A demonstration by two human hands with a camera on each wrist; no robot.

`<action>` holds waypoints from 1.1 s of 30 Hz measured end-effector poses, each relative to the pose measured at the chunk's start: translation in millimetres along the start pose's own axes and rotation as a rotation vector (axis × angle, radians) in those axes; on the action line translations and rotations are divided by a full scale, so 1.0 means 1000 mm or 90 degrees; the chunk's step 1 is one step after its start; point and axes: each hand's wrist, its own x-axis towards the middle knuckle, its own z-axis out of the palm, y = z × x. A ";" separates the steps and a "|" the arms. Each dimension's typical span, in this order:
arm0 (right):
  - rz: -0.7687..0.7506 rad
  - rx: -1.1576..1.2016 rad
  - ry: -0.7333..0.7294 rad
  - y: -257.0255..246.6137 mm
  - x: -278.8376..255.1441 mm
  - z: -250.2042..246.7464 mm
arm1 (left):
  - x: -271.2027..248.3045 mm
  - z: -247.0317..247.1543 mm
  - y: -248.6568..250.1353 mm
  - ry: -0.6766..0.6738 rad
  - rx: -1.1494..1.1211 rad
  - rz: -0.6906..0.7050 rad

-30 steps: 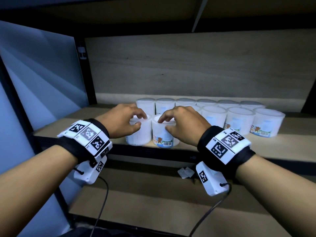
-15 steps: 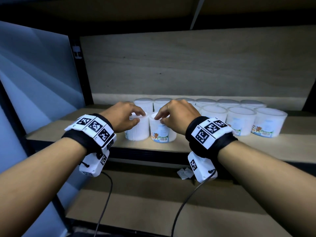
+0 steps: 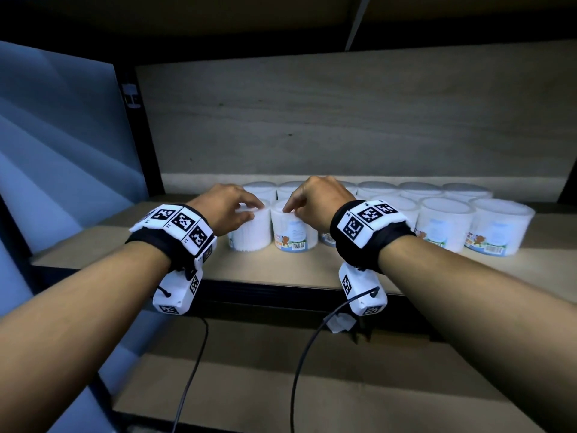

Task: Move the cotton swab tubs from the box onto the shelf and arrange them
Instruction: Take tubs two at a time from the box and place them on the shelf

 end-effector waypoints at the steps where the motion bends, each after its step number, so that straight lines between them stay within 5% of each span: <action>1: 0.003 -0.002 0.004 0.001 0.002 0.001 | 0.002 0.001 -0.001 0.005 0.001 0.002; 17: -0.006 -0.003 -0.017 0.015 0.018 -0.012 | 0.011 -0.001 0.006 -0.035 0.039 -0.008; 33: 0.154 -0.158 -0.056 0.157 -0.043 -0.144 | 0.095 0.000 0.150 -0.035 -0.023 0.121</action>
